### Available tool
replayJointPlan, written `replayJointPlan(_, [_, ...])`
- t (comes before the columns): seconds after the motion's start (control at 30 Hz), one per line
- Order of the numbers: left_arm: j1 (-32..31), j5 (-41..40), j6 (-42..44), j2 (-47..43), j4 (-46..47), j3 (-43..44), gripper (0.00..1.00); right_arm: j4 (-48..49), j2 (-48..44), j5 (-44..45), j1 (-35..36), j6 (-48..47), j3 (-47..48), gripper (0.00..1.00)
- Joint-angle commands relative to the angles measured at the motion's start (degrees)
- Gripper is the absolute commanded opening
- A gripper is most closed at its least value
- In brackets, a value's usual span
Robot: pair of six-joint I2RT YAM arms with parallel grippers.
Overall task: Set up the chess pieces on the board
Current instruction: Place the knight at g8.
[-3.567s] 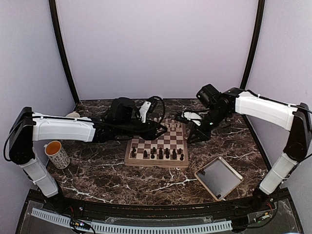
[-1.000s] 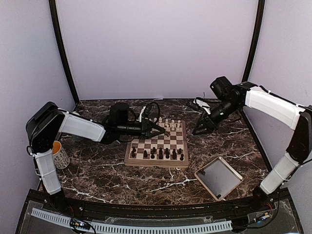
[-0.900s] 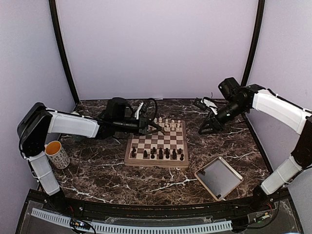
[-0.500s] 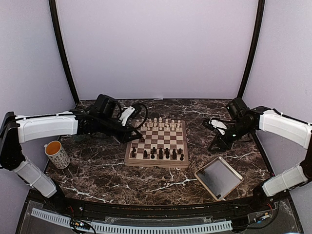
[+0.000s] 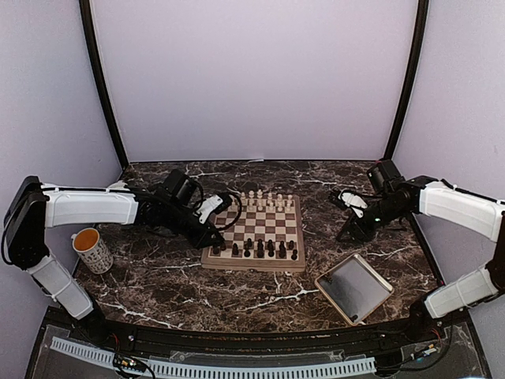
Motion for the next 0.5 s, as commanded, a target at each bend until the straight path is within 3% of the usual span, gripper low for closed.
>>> replayJointPlan(0.0, [-1.83,-1.95,2.2,2.55,-0.68,2.09,0.06,0.91,0.92,-1.08,-0.36,0.07,-0.23,0.46])
replayJointPlan(0.47, [-4.58,-9.0,3.33,5.97,-2.07,3.88,0.07,0.07,1.92,-2.0,-0.44,-0.12,0.85,0.46])
